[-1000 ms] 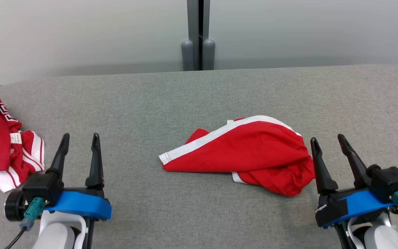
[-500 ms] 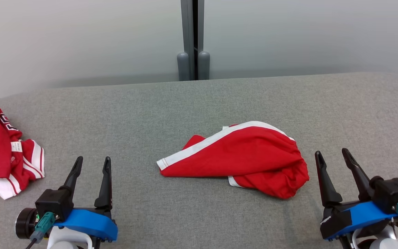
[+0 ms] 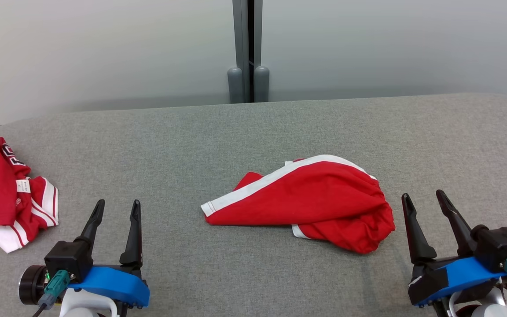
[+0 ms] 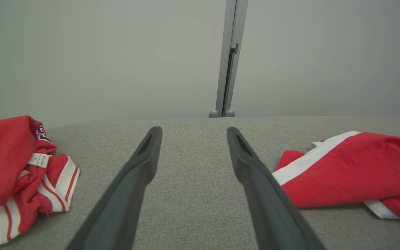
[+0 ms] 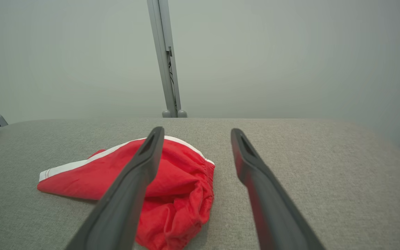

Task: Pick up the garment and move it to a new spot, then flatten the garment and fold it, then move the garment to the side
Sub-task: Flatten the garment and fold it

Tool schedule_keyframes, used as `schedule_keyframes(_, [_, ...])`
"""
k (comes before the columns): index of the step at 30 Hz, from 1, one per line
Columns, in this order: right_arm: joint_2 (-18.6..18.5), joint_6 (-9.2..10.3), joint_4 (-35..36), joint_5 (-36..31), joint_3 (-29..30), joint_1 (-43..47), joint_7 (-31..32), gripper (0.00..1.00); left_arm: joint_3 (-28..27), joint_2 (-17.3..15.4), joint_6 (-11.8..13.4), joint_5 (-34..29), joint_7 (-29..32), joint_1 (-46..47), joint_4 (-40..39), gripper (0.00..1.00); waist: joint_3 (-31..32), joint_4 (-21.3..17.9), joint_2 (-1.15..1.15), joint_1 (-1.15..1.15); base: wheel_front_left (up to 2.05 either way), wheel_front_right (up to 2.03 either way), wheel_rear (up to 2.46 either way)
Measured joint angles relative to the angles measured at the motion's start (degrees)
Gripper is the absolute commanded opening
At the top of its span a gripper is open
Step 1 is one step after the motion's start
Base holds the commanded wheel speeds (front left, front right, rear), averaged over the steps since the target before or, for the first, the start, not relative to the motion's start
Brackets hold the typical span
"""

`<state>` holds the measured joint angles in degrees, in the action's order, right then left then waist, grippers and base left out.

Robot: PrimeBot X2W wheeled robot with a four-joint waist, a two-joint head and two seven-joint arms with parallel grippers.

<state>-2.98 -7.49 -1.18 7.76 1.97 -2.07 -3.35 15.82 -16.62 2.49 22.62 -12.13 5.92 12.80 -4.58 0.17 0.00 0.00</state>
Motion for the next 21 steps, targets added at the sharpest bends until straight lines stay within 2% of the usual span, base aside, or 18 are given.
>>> schedule_keyframes(12, [-0.3, 0.0, -1.5, -0.2, 0.2, -0.4, 0.7, 1.0, 0.6, -0.2, 0.7, -0.3, -0.1, 0.8, -1.0, 1.0, -2.1, -0.1, 0.01, 0.0, 0.0, 0.0, 0.0])
schedule_keyframes(21, [-3.1, 0.0, -10.8, 0.0, -3.5, -6.0, 1.3, 1.0, 1.6, 0.6, 0.5, -1.0, -0.7, 4.9, -0.8, 1.0, -7.2, 0.5, 0.02, 0.01, 0.0, 0.0, 0.0])
